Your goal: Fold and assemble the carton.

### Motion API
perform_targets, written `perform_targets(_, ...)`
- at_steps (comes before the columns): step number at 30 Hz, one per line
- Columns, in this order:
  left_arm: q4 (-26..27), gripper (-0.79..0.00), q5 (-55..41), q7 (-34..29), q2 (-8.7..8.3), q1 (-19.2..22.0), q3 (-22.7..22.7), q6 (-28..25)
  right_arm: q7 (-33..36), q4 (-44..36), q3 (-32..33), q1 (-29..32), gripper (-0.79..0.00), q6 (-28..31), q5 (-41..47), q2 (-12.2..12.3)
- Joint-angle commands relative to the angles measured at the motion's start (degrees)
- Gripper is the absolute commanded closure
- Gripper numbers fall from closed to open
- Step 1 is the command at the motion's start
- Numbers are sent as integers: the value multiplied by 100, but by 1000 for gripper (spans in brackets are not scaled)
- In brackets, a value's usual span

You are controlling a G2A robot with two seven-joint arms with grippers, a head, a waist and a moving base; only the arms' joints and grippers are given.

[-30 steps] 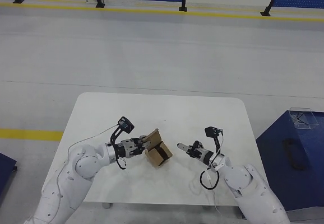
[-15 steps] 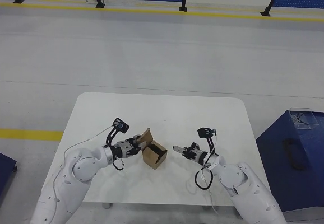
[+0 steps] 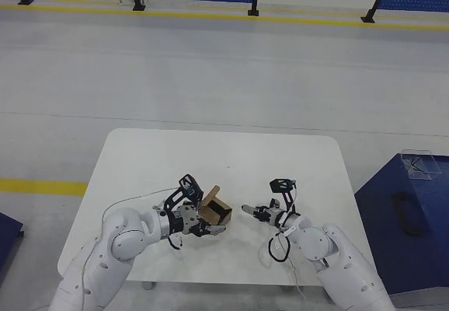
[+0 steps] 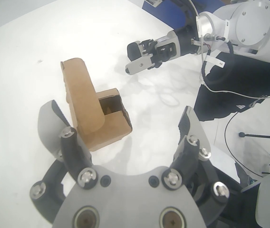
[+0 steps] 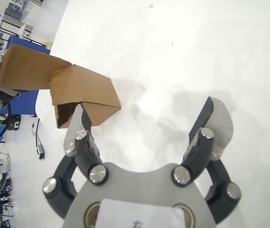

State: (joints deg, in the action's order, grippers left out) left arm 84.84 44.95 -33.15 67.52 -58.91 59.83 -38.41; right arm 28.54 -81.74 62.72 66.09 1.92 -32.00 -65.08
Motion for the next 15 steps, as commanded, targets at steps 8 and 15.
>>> perform_targets(8, -34, -785, 196, -79, 78, 175, -452, 84, -15, 195, -143, -112, -785, 31, -165, -59)
perform_targets(15, 125, -785, 519, -43, 89, 159, -611, 166, -43, 349, -218, -178, -785, 1, -278, -102)
